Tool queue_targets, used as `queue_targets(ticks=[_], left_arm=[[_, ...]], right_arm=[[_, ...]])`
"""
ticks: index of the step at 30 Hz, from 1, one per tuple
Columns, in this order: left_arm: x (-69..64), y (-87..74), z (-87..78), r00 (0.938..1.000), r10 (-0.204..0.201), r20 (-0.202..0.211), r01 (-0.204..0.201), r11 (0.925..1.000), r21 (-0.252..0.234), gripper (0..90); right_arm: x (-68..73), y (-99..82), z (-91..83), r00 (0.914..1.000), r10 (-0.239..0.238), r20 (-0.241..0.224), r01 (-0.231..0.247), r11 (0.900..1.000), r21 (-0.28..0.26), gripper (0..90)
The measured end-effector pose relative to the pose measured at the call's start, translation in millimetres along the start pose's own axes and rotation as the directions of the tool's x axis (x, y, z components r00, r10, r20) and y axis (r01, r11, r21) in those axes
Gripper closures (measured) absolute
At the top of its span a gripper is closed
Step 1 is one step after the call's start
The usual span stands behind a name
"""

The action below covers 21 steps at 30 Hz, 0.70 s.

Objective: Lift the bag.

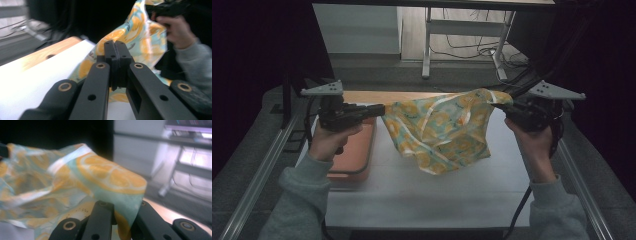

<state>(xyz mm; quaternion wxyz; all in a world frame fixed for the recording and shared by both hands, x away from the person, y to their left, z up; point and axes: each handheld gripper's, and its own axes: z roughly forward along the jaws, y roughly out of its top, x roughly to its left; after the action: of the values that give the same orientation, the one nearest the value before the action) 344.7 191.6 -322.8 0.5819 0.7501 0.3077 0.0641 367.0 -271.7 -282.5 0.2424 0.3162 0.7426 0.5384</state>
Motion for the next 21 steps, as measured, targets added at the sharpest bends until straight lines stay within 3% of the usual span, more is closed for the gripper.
queue_targets(ticks=[5,8,12,17,19,20,21], left_arm=[[38.4,-10.0,35.0,0.9951,-0.093,-0.033,0.095,0.9934,0.064,89.0],[53.7,-18.9,53.3,0.9914,-0.120,-0.053,0.125,0.9863,0.108,88.9],[62.1,-30.1,69.2,0.9891,-0.127,-0.075,0.137,0.9773,0.161,88.8],[63.7,-36.6,73.8,0.9886,-0.122,-0.087,0.136,0.9757,0.172,86.8],[62.0,-38.0,74.5,0.9893,-0.100,-0.106,0.117,0.9791,0.166,79.8],[60.1,-38.9,74.4,0.9883,-0.084,-0.127,0.104,0.9813,0.162,71.4],[57.4,-39.8,73.6,0.9844,-0.062,-0.164,0.089,0.9833,0.159,52.6]], right_arm=[[-30.5,-20.8,40.4,0.9973,0.057,0.047,-0.062,0.9911,0.118,89.8],[-42.3,-35.8,59.8,0.9942,0.090,0.059,-0.098,0.9817,0.163,89.7],[-50.1,-56.3,78.1,0.9914,0.117,0.059,-0.127,0.9699,0.208,89.7],[-50.2,-67.7,85.8,0.9909,0.132,0.030,-0.135,0.9623,0.236,89.2],[-48.0,-67.6,85.7,0.9917,0.128,0.015,-0.128,0.9636,0.235,88.5],[-47.0,-67.3,85.0,0.9917,0.128,0.003,-0.126,0.9652,0.229,86.8],[-46.0,-66.8,83.8,0.9914,0.131,-0.009,-0.126,0.9668,0.223,79.0]])
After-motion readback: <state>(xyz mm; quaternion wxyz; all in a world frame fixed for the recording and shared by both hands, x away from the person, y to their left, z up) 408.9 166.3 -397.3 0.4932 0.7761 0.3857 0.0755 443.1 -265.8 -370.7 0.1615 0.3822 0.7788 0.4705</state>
